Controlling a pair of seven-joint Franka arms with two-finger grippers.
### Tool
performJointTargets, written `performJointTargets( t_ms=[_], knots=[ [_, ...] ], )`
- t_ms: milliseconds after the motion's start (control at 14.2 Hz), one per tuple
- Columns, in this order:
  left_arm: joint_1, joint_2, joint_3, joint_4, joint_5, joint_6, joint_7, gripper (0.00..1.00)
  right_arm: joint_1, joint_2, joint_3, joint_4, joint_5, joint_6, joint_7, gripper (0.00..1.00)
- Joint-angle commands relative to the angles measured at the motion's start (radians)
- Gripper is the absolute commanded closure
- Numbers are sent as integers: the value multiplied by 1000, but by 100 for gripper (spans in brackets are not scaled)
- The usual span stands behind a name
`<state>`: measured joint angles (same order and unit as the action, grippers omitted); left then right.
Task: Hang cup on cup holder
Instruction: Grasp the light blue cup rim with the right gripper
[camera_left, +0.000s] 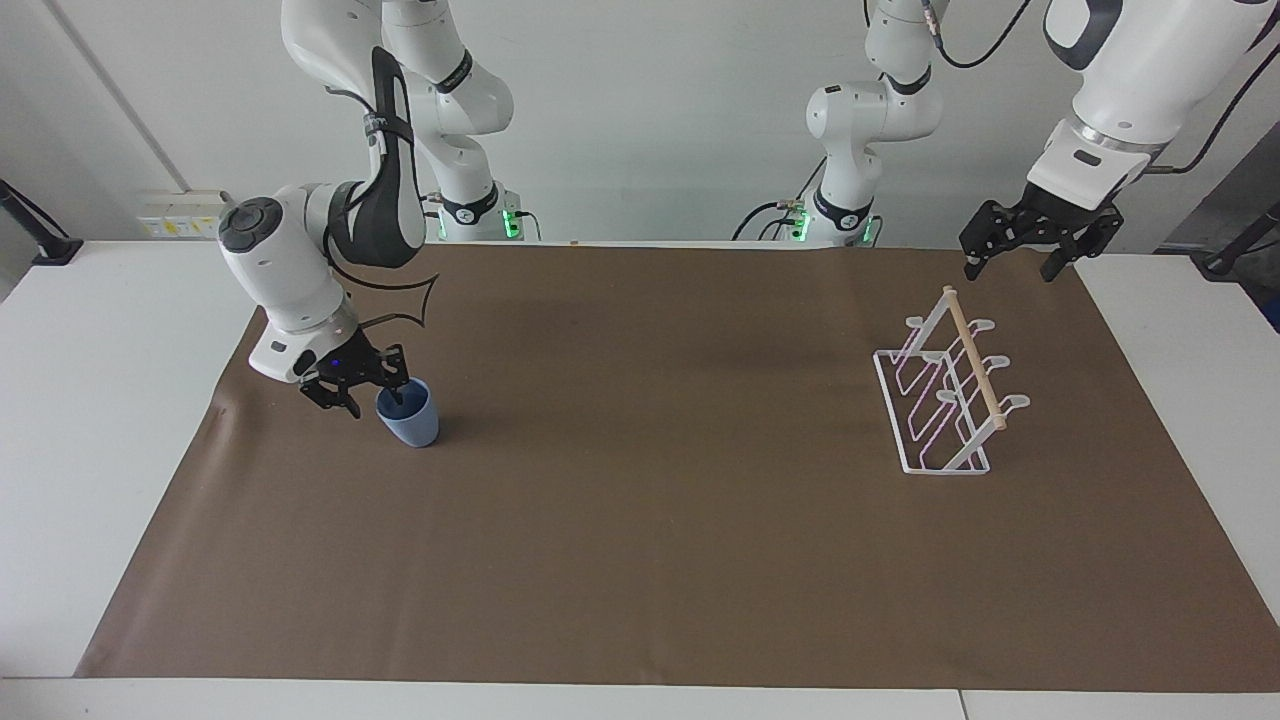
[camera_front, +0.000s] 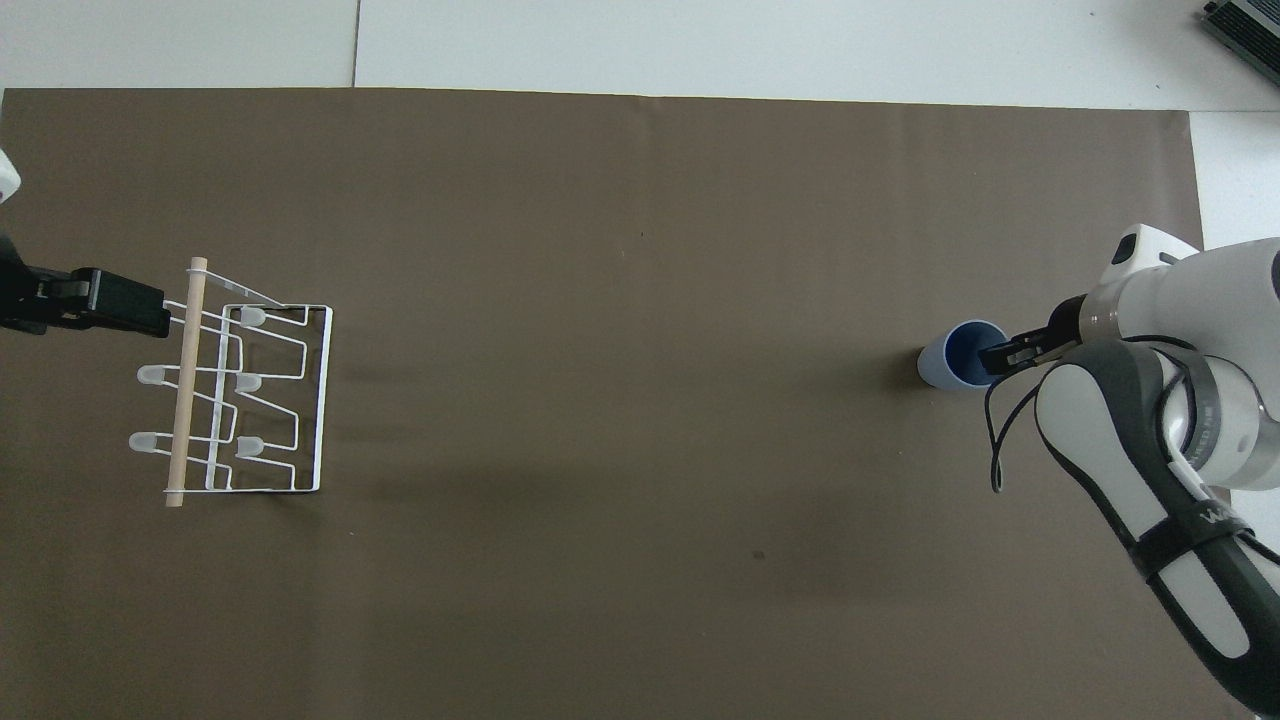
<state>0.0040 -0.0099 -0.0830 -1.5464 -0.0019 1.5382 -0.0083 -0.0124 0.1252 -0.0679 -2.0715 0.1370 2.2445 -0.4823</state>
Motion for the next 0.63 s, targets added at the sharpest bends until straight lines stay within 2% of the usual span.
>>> performJointTargets(
  t_ms=[0,211,281,352,422,562],
  knots=[
    [18,-16,-6,-18,19,6,8,0,-12,-6,7,-21,47,30,-10,41],
    [5,-22,-7,-35,19,0,7,0,-14,-6,7,-21,47,32,-12,49],
    [4,-30,-9,-44,19,2,7,0,-14,-6,7,-21,47,32,-12,55],
    [4,-30,-12,-44,19,0,7,0,-14,-6,7,-25,47,32,-15,75],
    [1,-31,-15,-46,19,-7,7,0,-12,-6,7,-25,47,32,-10,100],
    [-7,-32,-15,-46,17,-9,5,0,-12,-6,7,-25,47,32,-1,100]
  ],
)
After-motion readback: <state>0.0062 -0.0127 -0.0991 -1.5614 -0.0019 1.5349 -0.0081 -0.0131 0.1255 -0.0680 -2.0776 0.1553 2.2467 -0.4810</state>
